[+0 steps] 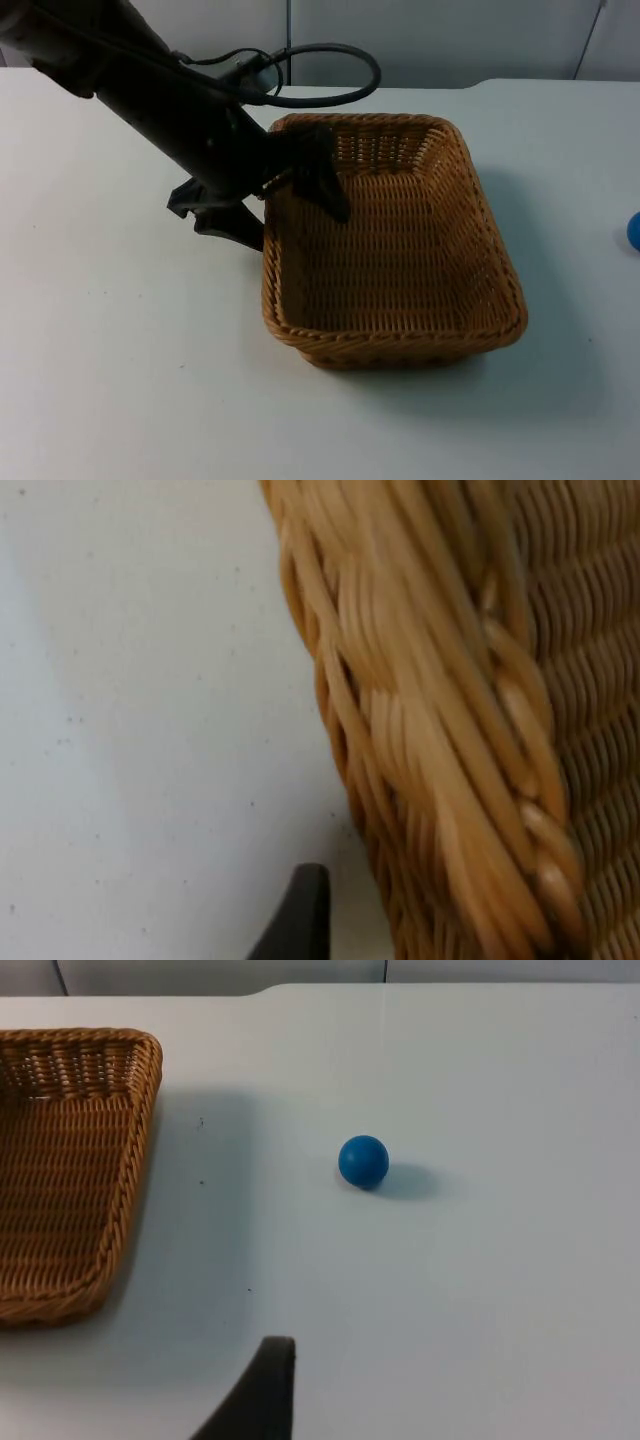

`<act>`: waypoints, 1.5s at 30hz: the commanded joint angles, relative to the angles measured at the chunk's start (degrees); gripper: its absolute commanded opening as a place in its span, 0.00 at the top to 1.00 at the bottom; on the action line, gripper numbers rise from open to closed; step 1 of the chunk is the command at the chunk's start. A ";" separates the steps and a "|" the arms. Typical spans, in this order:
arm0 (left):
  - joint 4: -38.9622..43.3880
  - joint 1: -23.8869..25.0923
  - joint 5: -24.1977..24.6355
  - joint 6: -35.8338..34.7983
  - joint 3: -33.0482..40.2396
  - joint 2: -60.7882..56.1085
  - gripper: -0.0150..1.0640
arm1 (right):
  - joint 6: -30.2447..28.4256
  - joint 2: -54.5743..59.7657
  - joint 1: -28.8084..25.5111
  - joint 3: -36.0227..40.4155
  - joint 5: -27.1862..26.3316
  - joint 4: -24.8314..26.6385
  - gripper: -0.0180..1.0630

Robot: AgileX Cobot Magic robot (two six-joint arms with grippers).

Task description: Pick up the basket with the left hand and place the ball into the basket with the right hand.

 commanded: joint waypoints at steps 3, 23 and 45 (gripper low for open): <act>-0.12 -0.41 -0.53 -0.80 -0.45 -0.02 0.37 | 0.00 -0.25 -0.38 0.28 -0.48 -0.08 0.02; -1.13 -0.41 -2.84 -5.28 -0.45 -0.02 0.85 | 0.00 -0.25 -0.38 0.28 -0.48 -0.08 0.02; 2.39 1.47 -3.25 -17.08 6.44 -14.79 0.99 | 0.00 -0.25 -0.38 0.28 -0.48 -0.08 0.02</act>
